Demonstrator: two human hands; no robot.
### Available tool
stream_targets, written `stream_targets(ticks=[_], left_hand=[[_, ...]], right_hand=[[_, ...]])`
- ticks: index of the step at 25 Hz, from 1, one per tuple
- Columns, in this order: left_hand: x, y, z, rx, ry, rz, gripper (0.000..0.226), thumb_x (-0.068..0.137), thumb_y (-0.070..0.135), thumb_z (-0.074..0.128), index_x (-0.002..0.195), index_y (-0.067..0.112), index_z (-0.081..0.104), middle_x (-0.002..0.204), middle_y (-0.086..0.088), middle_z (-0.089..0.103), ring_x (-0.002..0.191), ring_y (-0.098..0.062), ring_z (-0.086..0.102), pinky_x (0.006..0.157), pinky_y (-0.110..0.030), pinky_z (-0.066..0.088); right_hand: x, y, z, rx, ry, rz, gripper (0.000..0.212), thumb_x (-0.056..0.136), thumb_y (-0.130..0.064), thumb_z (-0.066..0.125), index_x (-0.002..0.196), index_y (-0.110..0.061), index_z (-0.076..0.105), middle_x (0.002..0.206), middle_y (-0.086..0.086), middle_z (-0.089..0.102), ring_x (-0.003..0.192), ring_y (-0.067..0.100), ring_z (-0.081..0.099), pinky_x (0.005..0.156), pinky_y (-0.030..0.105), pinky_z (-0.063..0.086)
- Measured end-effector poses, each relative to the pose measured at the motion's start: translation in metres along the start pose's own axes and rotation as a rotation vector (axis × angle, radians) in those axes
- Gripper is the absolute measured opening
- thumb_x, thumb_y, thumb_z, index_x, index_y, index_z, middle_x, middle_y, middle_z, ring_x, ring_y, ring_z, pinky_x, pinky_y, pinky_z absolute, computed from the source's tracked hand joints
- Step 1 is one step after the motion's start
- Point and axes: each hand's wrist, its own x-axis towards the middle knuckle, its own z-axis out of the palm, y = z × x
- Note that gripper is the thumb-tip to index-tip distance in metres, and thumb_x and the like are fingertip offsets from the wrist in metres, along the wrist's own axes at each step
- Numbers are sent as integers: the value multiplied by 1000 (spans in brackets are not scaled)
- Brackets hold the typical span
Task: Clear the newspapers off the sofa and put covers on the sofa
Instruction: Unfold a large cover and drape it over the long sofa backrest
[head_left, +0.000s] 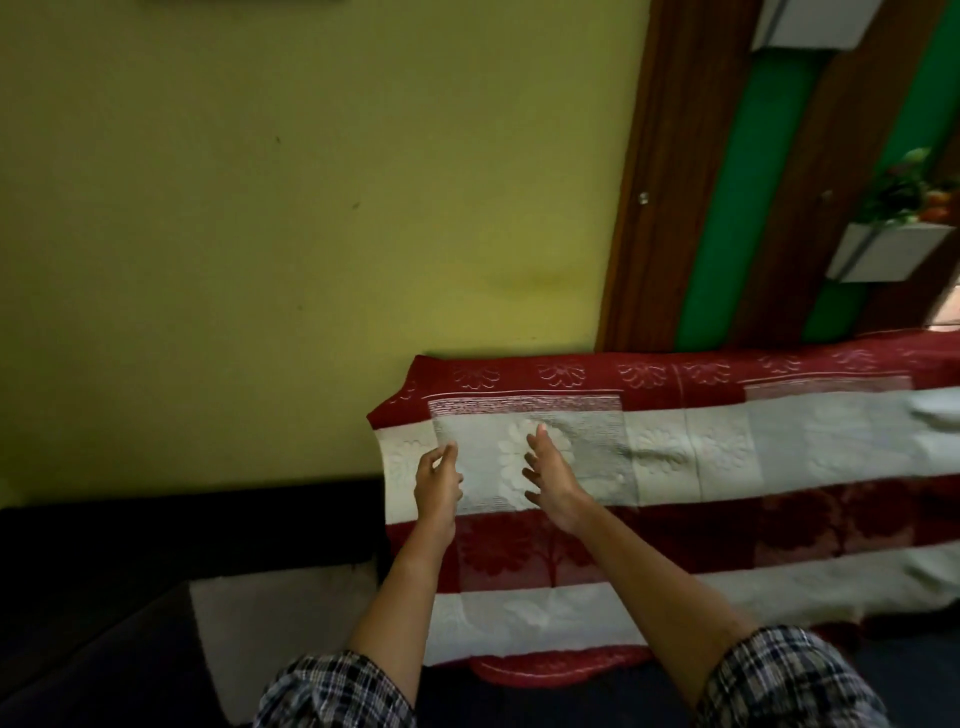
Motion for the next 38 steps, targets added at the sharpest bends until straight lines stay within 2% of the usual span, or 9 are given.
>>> stream_targets(ticks=[4, 8, 12, 22, 28, 34, 38], left_hand=[[-54, -2, 33, 22, -79, -4, 45, 96, 41, 42, 129, 11, 45, 128, -11, 51, 111, -29, 53, 90, -39, 43], [-124, -5, 62, -17, -124, -7, 49, 98, 40, 36, 137, 10, 38, 139, -15, 43, 121, -33, 47, 95, -41, 38], [-202, -16, 90, -35, -135, 23, 50, 98, 42, 32, 139, 12, 37, 141, -15, 42, 127, -31, 43, 104, -45, 32], [-395, -55, 149, -96, -112, 91, 56, 98, 45, 30, 144, 15, 30, 144, -15, 39, 130, -33, 40, 105, -46, 31], [-511, -71, 184, -98, -185, 129, 54, 99, 43, 29, 144, 14, 31, 145, -15, 39, 131, -33, 39, 106, -46, 31], [-613, -128, 221, -73, -283, 41, 55, 97, 46, 31, 141, 13, 37, 141, -16, 43, 127, -32, 44, 102, -44, 34], [-668, -147, 267, -67, -366, -14, 54, 97, 45, 31, 141, 13, 37, 141, -16, 43, 127, -32, 44, 103, -44, 33]], right_hand=[[-46, -5, -44, 12, 31, -39, 67, 94, -60, 11, 149, -23, 15, 156, 8, 14, 141, 26, 22, 114, 46, 12], [-98, -4, -89, 41, 37, -61, 67, 93, -61, 11, 148, -23, 18, 156, 8, 16, 141, 27, 22, 116, 49, 9], [-152, 3, -136, 35, 3, -82, 70, 92, -64, 11, 148, -24, 18, 156, 8, 16, 142, 25, 19, 116, 51, 9], [-314, 23, -263, -1, -39, -118, 69, 93, -63, 13, 148, -23, 18, 156, 10, 16, 142, 31, 19, 116, 52, 13], [-423, 26, -325, 88, 24, -197, 66, 94, -62, 14, 147, -24, 23, 155, 10, 20, 140, 29, 24, 115, 50, 18], [-524, 69, -405, 112, 139, -150, 68, 92, -64, 13, 145, -25, 29, 153, 10, 26, 137, 29, 31, 113, 50, 21], [-580, 80, -463, 142, 188, -131, 65, 94, -61, 13, 145, -25, 30, 152, 9, 27, 138, 30, 29, 111, 48, 23]])
